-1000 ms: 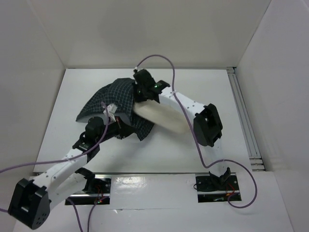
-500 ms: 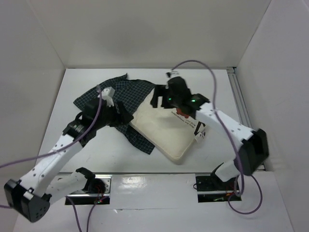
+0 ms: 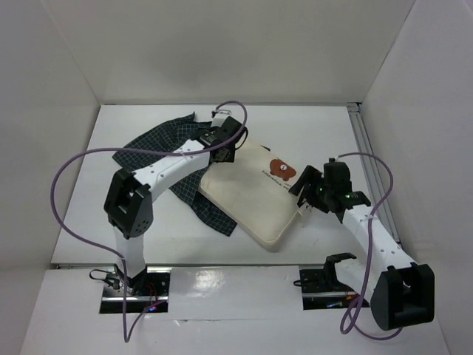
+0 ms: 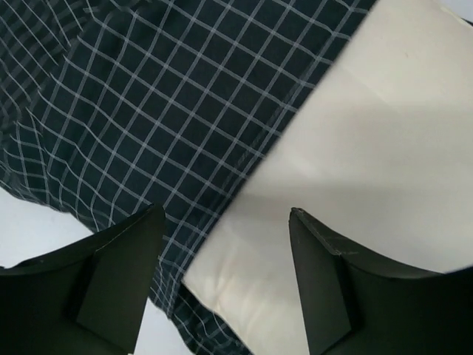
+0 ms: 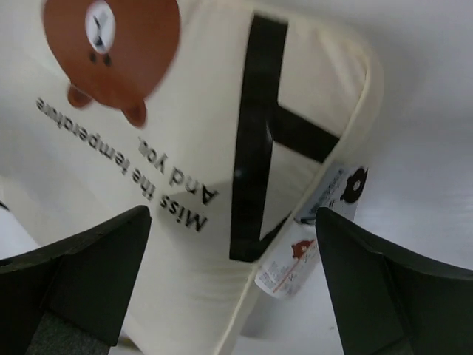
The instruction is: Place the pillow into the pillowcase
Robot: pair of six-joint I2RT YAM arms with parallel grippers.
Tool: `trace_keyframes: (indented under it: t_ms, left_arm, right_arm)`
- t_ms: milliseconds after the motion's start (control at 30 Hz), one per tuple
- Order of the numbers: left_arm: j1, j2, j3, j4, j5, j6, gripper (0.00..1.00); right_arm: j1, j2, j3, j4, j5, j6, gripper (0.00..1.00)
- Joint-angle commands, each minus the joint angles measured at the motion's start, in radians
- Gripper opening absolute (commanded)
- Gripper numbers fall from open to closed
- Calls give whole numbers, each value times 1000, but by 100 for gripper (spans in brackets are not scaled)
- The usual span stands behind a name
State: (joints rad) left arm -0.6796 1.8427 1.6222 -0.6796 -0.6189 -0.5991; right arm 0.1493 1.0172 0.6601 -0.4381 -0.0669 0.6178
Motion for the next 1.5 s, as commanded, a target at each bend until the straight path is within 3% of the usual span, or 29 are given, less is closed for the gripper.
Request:
trace_keyframes:
  t_ms: [0, 233, 400, 500, 533, 567, 633, 733, 800, 833, 867, 967, 1000, 1133, 1233, 1300, 1467]
  left_arm:
    - [-5, 107, 120, -80, -148, 61, 81]
    - [-5, 306, 278, -112, -179, 117, 81]
    - [24, 388, 373, -156, -202, 131, 70]
    - [35, 388, 383, -156, -211, 121, 46]
    - [35, 388, 383, -156, -211, 121, 35]
    - [35, 388, 392, -156, -211, 133, 17]
    - [45, 388, 412, -156, -199, 151, 2]
    - [45, 414, 436, -169, -167, 194, 0]
    - [45, 414, 449, -178, -118, 194, 0]
    - [22, 400, 449, -178, -92, 205, 0]
    - [9, 368, 440, -169, -52, 228, 0]
    - [-61, 288, 430, -123, 198, 277, 0]
    - [-76, 227, 430, -109, 382, 286, 0]
    - [-95, 10, 374, 27, 773, 210, 0]
    - [-106, -59, 309, 51, 803, 150, 0]
    - [-106, -40, 309, 37, 774, 108, 0]
    - [-97, 125, 393, -118, 547, 67, 0]
  right_arm:
    - [-31, -55, -79, 64, -186, 57, 100]
    - [-31, -66, -142, 134, -246, 94, 100]
    - [-31, -46, -160, 153, -257, 94, 100]
    - [-31, -26, -180, 182, -267, 85, 100]
    - [-31, -10, -197, 196, -277, 76, 100]
    - [-31, 1, -206, 225, -289, 76, 100]
    - [-31, 38, -240, 271, -313, 76, 100]
    - [-7, 105, -261, 381, -345, 85, 97]
    - [5, 129, -261, 458, -355, 96, 82]
    - [24, 138, -261, 479, -367, 108, 56]
    - [33, 138, -239, 510, -367, 118, 39]
    - [67, 161, -70, 486, -358, 96, 0]
    - [79, 161, -12, 429, -349, 83, 0]
    - [166, 83, 203, 273, -272, 42, 0]
    - [220, -17, 188, 233, -225, 55, 0]
    - [265, -29, 69, 321, -197, 114, 0]
    - [390, 40, -151, 504, -146, 220, 0]
